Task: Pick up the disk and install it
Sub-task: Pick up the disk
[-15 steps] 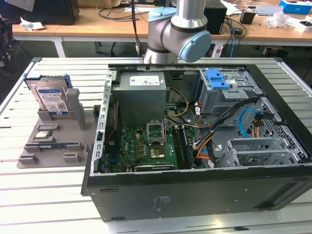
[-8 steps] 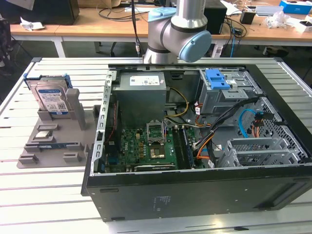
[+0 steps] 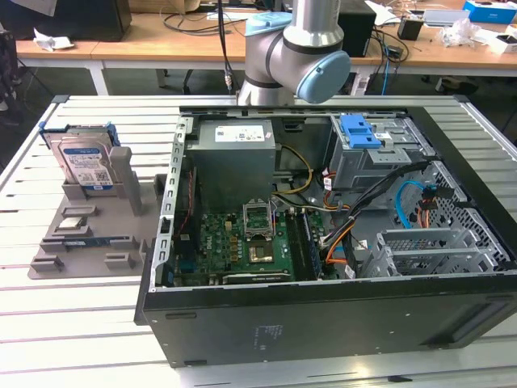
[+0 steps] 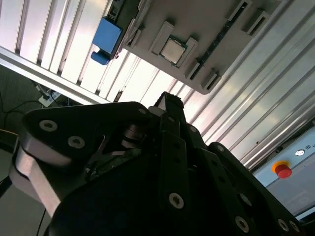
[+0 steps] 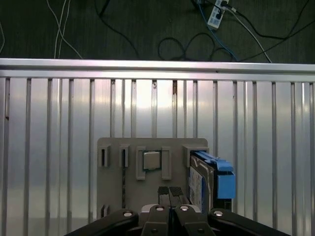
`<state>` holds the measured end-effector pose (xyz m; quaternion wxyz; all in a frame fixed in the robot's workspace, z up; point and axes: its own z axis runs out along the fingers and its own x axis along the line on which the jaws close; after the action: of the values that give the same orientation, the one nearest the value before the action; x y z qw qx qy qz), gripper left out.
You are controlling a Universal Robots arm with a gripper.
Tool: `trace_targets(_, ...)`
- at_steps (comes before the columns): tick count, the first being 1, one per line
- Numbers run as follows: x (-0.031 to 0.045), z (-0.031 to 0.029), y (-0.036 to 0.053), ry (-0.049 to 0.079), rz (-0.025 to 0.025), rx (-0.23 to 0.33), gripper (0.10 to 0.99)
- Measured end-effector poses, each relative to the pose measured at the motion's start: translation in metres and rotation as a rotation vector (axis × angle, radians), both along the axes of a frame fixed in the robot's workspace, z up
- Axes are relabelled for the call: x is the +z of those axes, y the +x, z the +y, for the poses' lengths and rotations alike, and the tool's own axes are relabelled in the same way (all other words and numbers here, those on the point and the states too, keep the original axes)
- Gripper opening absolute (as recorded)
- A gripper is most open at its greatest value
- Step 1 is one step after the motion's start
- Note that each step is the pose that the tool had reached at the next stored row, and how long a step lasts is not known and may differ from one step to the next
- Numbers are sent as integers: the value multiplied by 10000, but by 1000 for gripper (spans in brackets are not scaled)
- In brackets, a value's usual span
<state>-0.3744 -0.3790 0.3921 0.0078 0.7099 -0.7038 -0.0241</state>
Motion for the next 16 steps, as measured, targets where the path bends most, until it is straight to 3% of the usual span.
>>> trace_targets(1,0,0,0,0,0,0,169)
trace_targets(2,0,0,0,0,0,0,169)
trace_targets(5,0,0,0,0,0,0,357)
trace_targets(6,0,0,0,0,0,0,357)
trace_targets(9,0,0,0,-1,0,-1,541)
trace_targets(16,-1,1,0,-1,-1,-239,541)
